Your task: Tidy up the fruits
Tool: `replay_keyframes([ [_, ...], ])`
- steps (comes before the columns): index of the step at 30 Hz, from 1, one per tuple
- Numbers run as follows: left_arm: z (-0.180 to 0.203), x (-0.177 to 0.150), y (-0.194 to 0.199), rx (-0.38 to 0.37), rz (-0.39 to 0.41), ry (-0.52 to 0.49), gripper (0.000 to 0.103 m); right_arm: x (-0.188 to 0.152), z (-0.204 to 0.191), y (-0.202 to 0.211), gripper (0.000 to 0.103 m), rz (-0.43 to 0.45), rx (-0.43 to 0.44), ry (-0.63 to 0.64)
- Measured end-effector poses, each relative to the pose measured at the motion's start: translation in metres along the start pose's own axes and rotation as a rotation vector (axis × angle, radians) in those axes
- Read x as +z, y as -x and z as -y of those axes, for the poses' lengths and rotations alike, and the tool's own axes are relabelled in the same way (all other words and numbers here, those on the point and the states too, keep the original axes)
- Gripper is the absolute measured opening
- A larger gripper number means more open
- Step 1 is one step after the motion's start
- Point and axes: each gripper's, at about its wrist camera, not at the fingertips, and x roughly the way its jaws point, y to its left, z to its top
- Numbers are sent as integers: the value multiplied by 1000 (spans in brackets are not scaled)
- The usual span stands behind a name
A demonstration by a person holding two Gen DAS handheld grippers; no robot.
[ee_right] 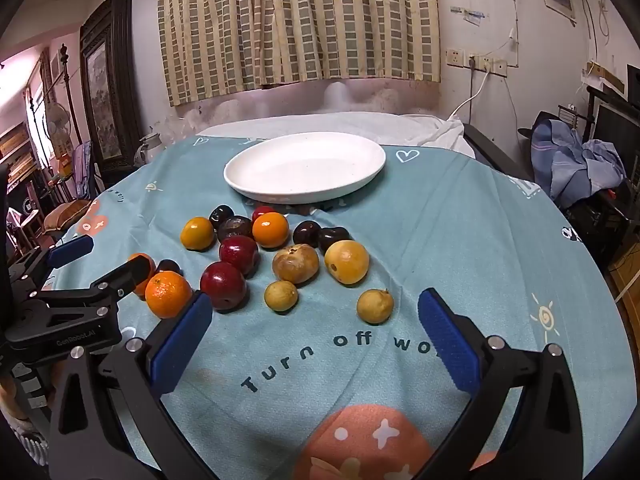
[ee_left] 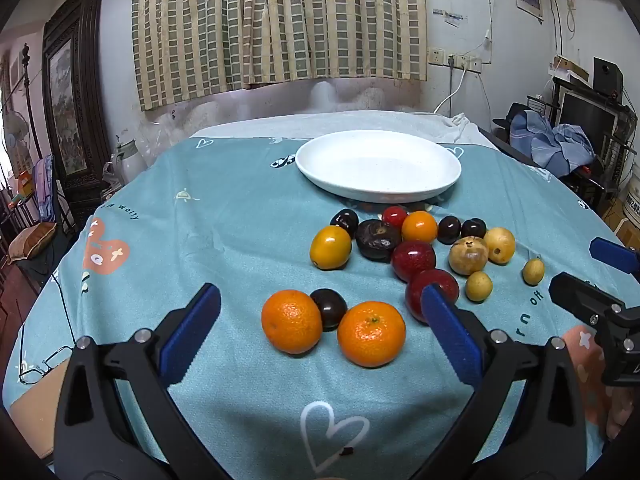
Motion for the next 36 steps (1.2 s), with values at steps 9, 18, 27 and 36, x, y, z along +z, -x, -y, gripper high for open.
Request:
replay_keyframes([
  [9,0,0,0,4,-2,-4,101,-1,0,1,102,2,1,0],
  [18,0,0,0,4,-3,-4,101,0,-3,1,102,5,2,0],
  [27,0,0,0,3,-4,-4,101,1,-2,2,102,7,3,0],
  [36,0,0,0,3,-4,-3,101,1,-5,1,102,7,2,0],
])
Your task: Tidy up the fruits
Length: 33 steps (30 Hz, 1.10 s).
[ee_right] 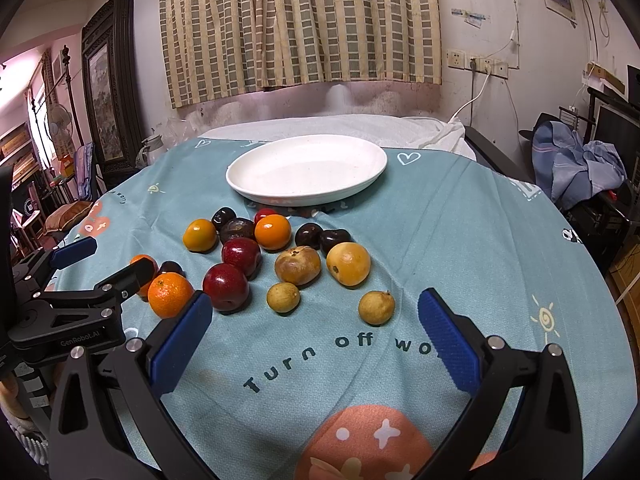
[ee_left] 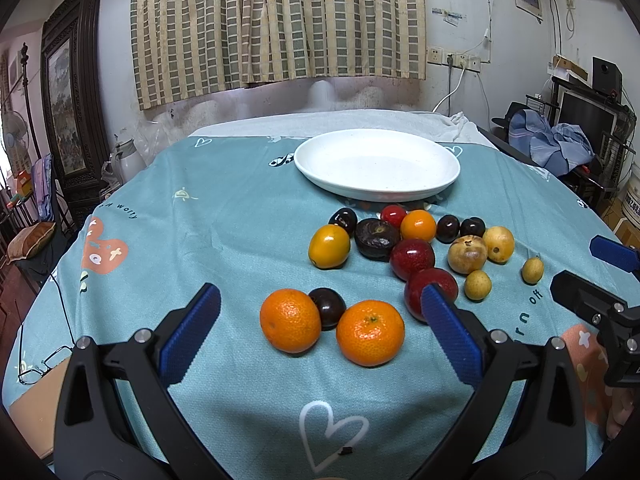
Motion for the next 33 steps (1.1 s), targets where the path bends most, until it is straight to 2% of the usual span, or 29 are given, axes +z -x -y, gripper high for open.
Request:
replay_keyframes([
  [12,3,-1,0,-8,-7,-1,101,3,-1,3,102,7,11,3],
  [17,-5,-5,-10,-56,-45,34,101,5,-7,2,102,1,82,23],
  [21,-14,-3,-23,-142,-133,45,101,7,6,-1,102,-23,190,-34],
  [25,-32,-8,-21,-222,-126,49,101,3,21,-1,102,-28,369,-68],
  [27,-39,-9,-25,-244,-152,61,101,7,23,-4,102,-66,365,-59],
  [28,-40,-10,-29,-216,-175,51,101,13,24,-6,102,-82,349,-30],
  [30,-38,-10,-32,-168,-186,8,101,19,27,-4,102,-75,329,3],
  [33,-36,-7,-37,-175,-191,-3,101,29,32,-3,102,-52,311,34],
])
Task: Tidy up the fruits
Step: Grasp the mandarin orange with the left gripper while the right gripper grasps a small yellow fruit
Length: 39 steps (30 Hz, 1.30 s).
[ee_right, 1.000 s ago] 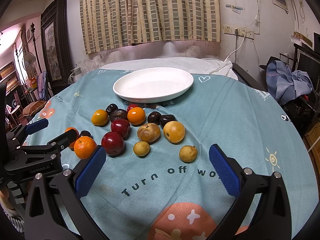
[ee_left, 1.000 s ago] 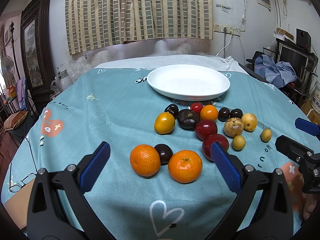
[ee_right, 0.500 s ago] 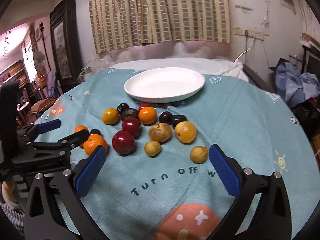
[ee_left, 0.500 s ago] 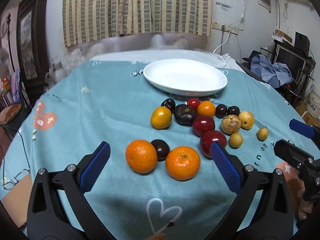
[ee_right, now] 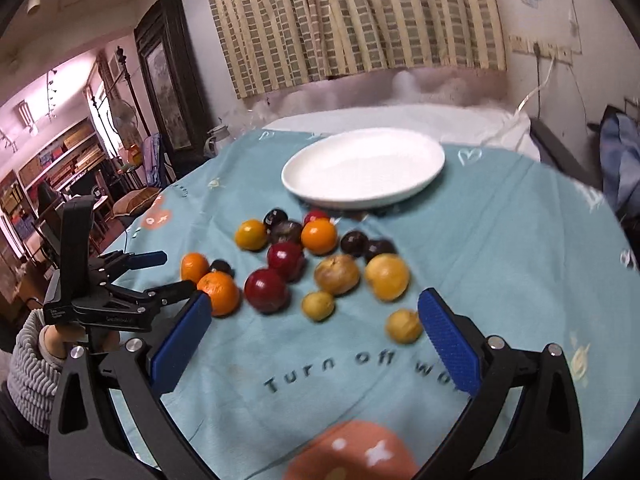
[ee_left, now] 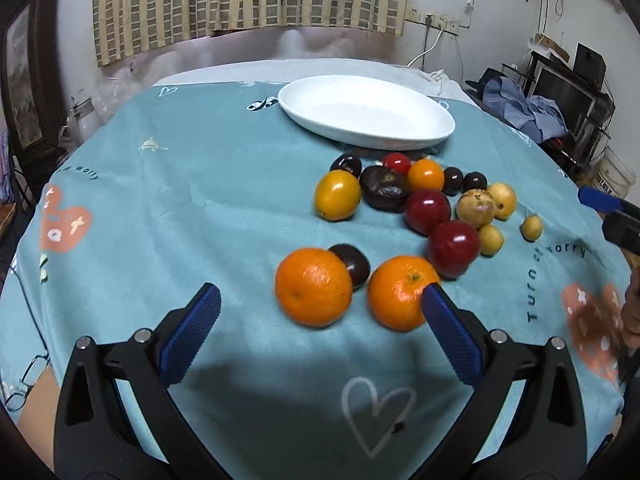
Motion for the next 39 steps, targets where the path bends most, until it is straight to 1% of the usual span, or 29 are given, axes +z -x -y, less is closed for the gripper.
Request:
replay_keyframes([
  [3,-3,8,-6,21,-1,13,101,-4,11,-3,102,52,44,-50],
  [4,-6,10,-8,28,0,25,101,-8,16,-6,102,52,51,-72],
  [6,-13,13,-9,54,3,46,101,-12,22,-13,102,6,44,-115],
  [8,-21,12,-13,53,-12,70,101,-12,27,-7,102,25,102,-144],
  [10,-26,11,-14,70,-21,91,101,-12,27,-3,102,46,90,-141],
  [12,-31,10,-13,70,-26,100,101,-13,26,-2,102,51,71,-131],
  [13,-33,9,-14,88,-31,100,101,-13,26,-1,102,52,71,-129],
  [15,-38,8,-9,100,-17,103,101,-13,26,-2,102,52,68,-129],
  [20,-61,3,7,162,6,127,101,-13,30,4,102,80,58,-144],
  [22,-64,-1,11,156,-1,121,101,-12,31,5,102,83,60,-152],
  [24,-58,-6,10,135,-29,83,97,-11,31,4,102,80,63,-149],
  [27,-45,-10,8,152,-44,20,94,-11,26,4,102,80,52,-124],
  [28,-41,-8,9,143,-40,7,92,-10,26,4,102,80,50,-120],
  [30,-37,-5,2,132,-56,-1,83,-10,25,4,102,81,48,-116],
  [32,-35,-4,-9,105,-103,-9,60,-10,25,4,102,82,47,-118],
  [33,-36,-4,-13,88,-123,-3,54,-10,25,5,102,85,46,-119],
  [34,-38,-5,-13,81,-126,7,48,-10,25,5,102,86,47,-120],
  [37,-46,-6,-12,45,-119,56,46,-9,24,6,102,88,50,-118],
  [39,-44,-6,-13,47,-120,50,46,-10,23,4,102,81,46,-109],
])
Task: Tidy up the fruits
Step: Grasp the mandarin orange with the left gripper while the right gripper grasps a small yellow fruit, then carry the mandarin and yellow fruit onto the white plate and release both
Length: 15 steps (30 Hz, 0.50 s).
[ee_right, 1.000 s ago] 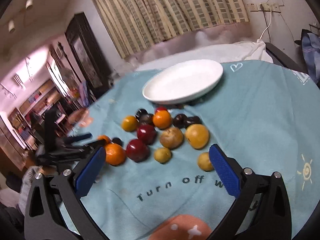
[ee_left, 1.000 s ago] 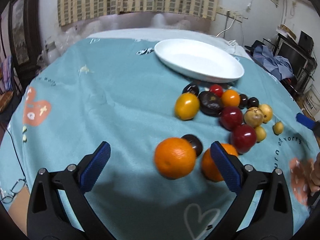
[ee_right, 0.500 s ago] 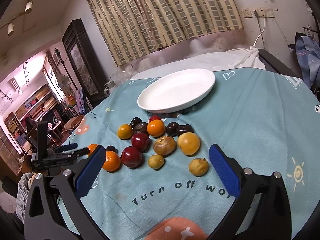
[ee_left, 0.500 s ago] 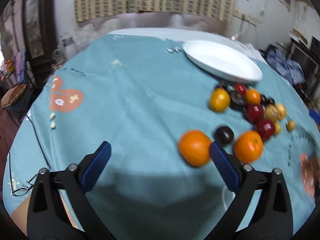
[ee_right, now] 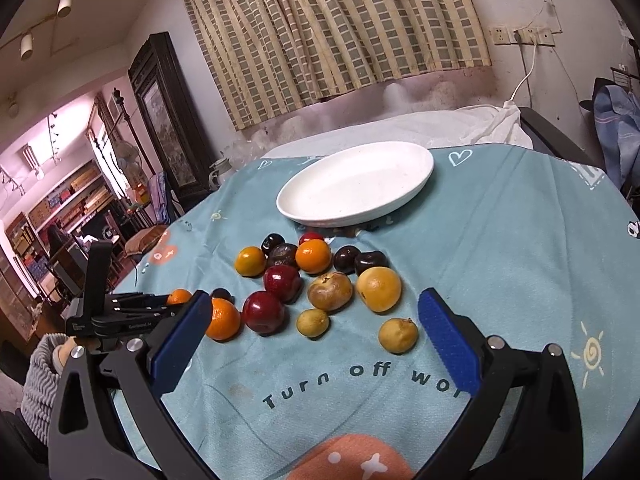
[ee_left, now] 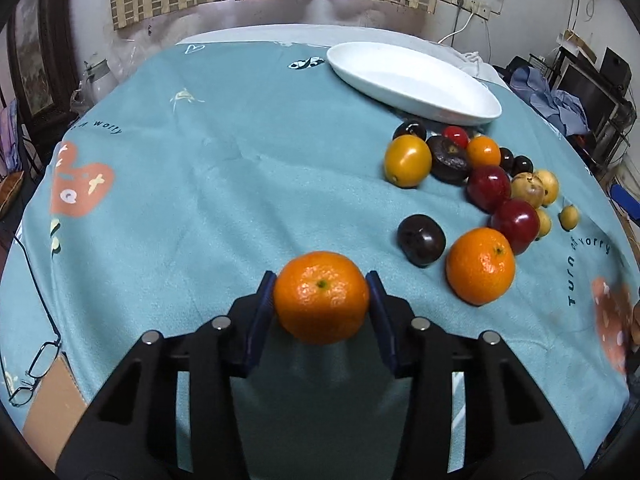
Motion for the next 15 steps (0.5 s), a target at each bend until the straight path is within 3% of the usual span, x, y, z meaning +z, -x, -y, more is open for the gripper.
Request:
replay_keyframes([
  [5,4,-1,0,1,5,-7,44,-3,-4,-5,100,-22,-34,38],
  [8,1,-4,12,-17,59,23,43,-5,-4,-12,86,-56,-60,51],
  [12,5,-6,23,-44,108,37,43,-12,-2,-34,63,-169,-90,69],
  [15,15,-6,30,-84,138,16,43,-13,-1,-48,62,-236,-133,94],
])
